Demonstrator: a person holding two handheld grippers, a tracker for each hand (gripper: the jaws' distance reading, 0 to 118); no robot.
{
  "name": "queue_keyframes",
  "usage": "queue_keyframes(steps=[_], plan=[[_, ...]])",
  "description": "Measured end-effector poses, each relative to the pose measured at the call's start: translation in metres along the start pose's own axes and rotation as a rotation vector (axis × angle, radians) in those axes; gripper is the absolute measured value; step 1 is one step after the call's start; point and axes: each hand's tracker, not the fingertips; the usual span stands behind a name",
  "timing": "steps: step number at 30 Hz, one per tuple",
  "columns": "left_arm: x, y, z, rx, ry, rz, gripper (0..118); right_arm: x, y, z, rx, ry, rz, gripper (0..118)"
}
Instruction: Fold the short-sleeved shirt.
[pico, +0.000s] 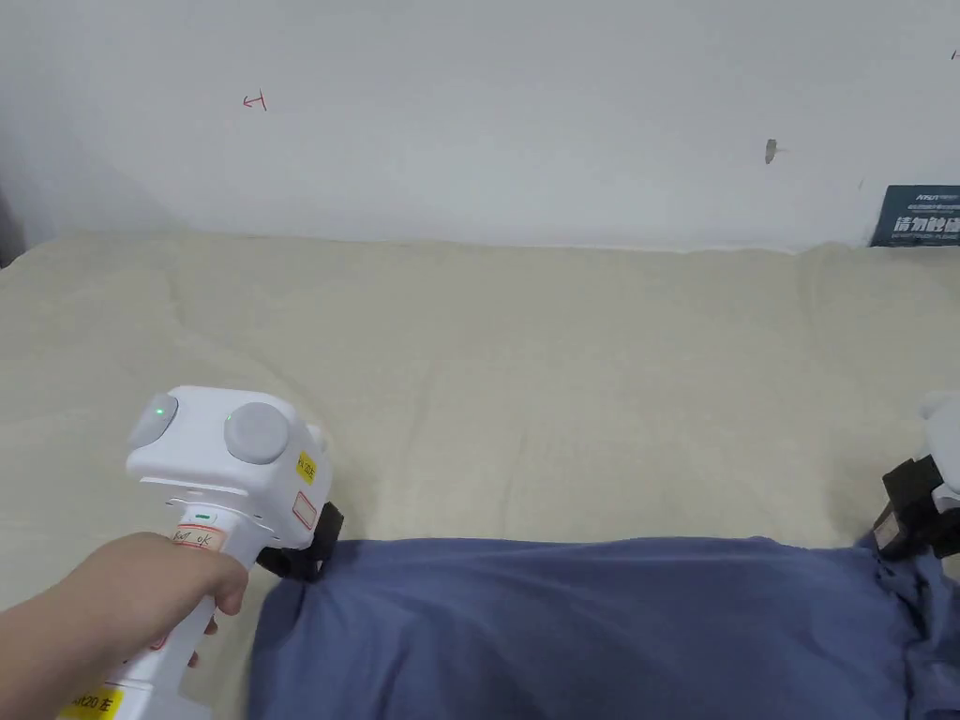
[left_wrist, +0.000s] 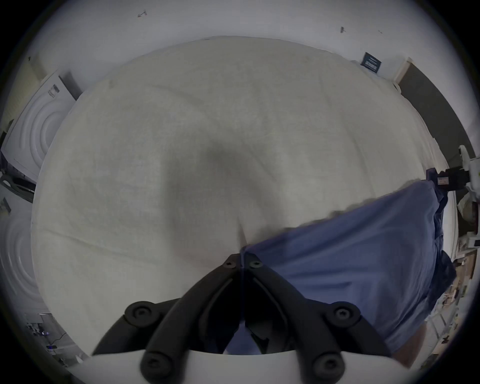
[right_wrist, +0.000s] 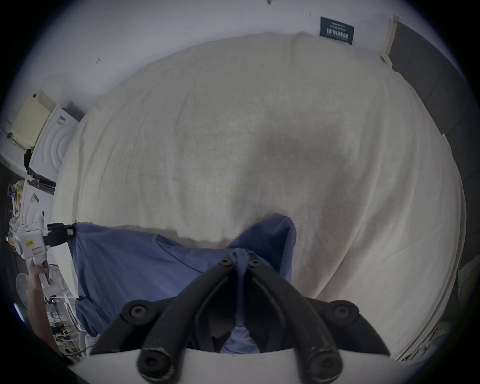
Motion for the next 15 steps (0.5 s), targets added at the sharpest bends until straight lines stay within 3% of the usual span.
queue_keyframes(steps=[5,15], plan=[[-0.011,-0.001,0.014,0.015,-0.050,0.071,1,-0.003,-0.022,0.045,0.130,0.019,0.029,2],[-0.006,-0.024,0.146,0.237,-0.094,0.072,1,-0.005,-0.090,0.193,0.352,0.067,0.056,2]])
